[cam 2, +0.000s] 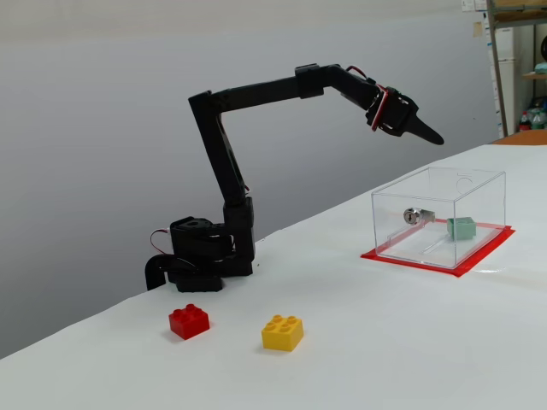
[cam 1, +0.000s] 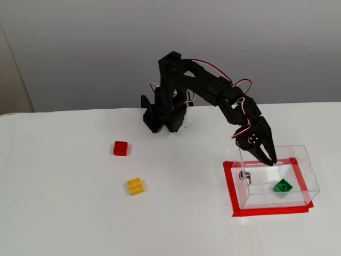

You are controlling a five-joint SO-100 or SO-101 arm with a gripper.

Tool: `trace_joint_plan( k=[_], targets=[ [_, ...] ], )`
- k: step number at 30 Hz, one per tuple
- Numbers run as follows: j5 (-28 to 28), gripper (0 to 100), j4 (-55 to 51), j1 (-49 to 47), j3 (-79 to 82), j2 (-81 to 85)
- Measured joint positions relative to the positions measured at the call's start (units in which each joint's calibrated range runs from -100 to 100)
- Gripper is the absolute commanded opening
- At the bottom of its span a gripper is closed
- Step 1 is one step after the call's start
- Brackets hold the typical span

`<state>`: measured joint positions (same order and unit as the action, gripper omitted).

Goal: Pick the green lego brick and place it into the transparent box

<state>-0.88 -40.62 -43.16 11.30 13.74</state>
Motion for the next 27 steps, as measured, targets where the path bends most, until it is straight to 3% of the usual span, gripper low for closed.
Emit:
trace_joint_plan(
  k=[27],
  targets=[
    [0.0,2,0.0,40.9,38.4,49.6]
  ],
)
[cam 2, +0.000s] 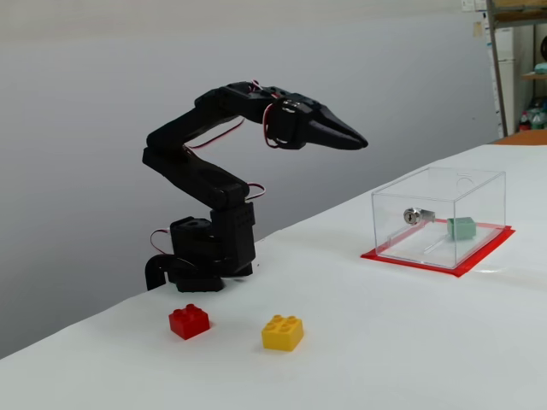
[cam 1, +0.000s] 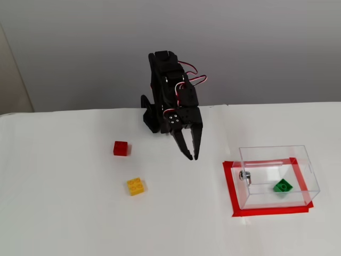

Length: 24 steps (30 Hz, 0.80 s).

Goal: Pick the green lego brick and place it into the transparent box

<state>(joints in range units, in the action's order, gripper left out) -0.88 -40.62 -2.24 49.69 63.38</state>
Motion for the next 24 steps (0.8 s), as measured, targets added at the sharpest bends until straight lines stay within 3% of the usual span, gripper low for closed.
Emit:
trace_joint_plan(
  k=[13,24],
  targets=[
    [0.0,2,0.0,9.9,18.8,16.4],
    [0.0,2,0.0,10.6,35.1,34.9]
  ],
)
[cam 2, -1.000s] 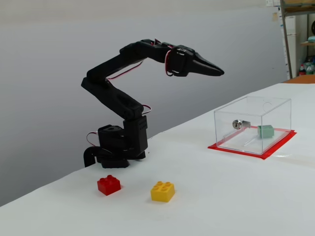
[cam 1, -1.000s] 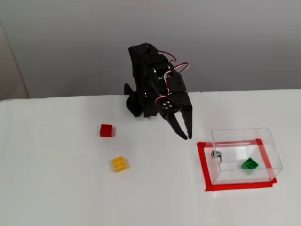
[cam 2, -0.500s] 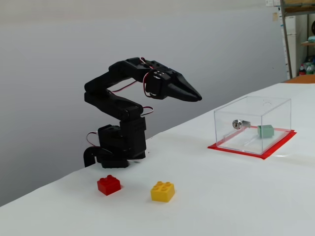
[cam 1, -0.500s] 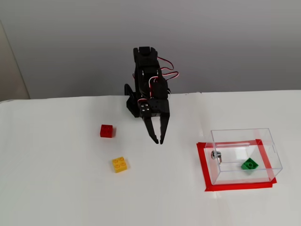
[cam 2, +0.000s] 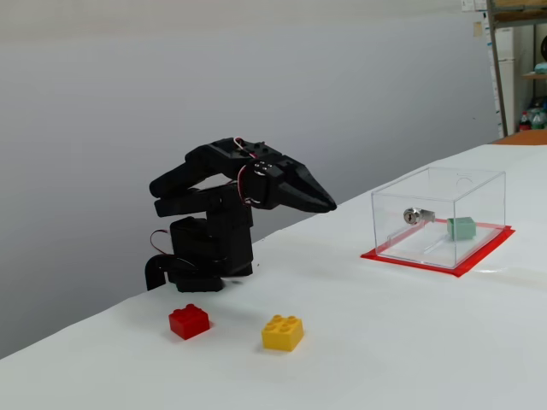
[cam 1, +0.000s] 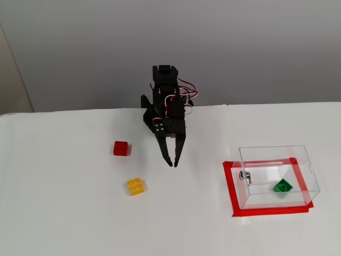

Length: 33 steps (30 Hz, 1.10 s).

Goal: Pick the green lego brick and place it into the transparent box

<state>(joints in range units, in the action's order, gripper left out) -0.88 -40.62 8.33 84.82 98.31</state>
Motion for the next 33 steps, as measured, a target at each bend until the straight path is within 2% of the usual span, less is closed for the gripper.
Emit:
trace_joint_plan(
  k=[21,33],
  targets=[
    [0.0,2,-0.3,-0.2,13.3,0.9],
    [0.0,2,-14.9,-0.2,13.3,0.9]
  ],
)
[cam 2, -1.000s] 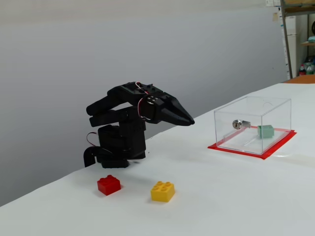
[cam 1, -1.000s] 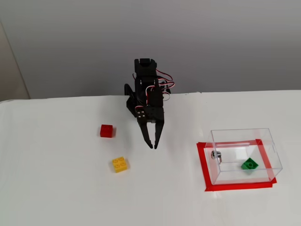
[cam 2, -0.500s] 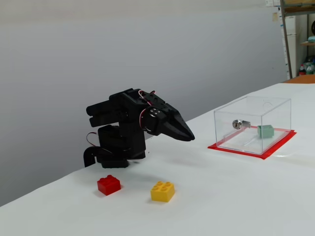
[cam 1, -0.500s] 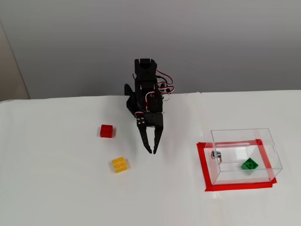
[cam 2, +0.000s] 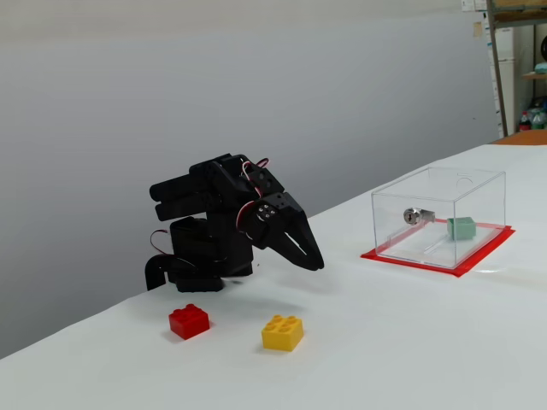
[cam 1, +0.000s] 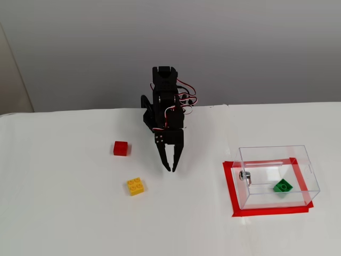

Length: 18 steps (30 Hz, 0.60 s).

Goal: Pick the green lego brick and place it into the transparent box

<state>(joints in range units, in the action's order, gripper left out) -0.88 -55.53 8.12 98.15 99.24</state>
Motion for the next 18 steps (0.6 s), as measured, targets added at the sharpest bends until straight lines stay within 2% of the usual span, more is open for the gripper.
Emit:
trace_joint_plan(
  k=[10,18],
  targets=[
    [-0.2,2,-15.4,0.0,-4.1,0.0],
    [-0.2,2,-17.1,-0.6,-4.4,0.0]
  ],
)
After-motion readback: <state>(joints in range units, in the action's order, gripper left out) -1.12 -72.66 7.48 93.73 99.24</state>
